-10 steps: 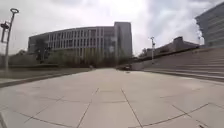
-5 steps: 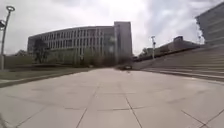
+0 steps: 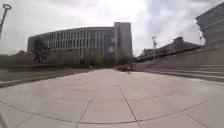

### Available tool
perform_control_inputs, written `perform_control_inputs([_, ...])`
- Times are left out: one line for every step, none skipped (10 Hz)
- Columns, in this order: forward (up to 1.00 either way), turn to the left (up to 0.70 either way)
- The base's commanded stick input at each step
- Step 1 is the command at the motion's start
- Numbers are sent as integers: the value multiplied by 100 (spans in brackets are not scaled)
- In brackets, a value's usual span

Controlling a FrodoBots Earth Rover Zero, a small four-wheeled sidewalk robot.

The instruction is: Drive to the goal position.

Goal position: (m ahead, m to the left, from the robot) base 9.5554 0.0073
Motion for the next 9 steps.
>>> perform_control_inputs([70, 0])
perform_control_inputs([70, 0])
perform_control_inputs([70, 0])
perform_control_inputs([70, 0])
perform_control_inputs([70, 0])
perform_control_inputs([70, 0])
perform_control_inputs([70, 0])
perform_control_inputs([70, 0])
perform_control_inputs([70, 0])
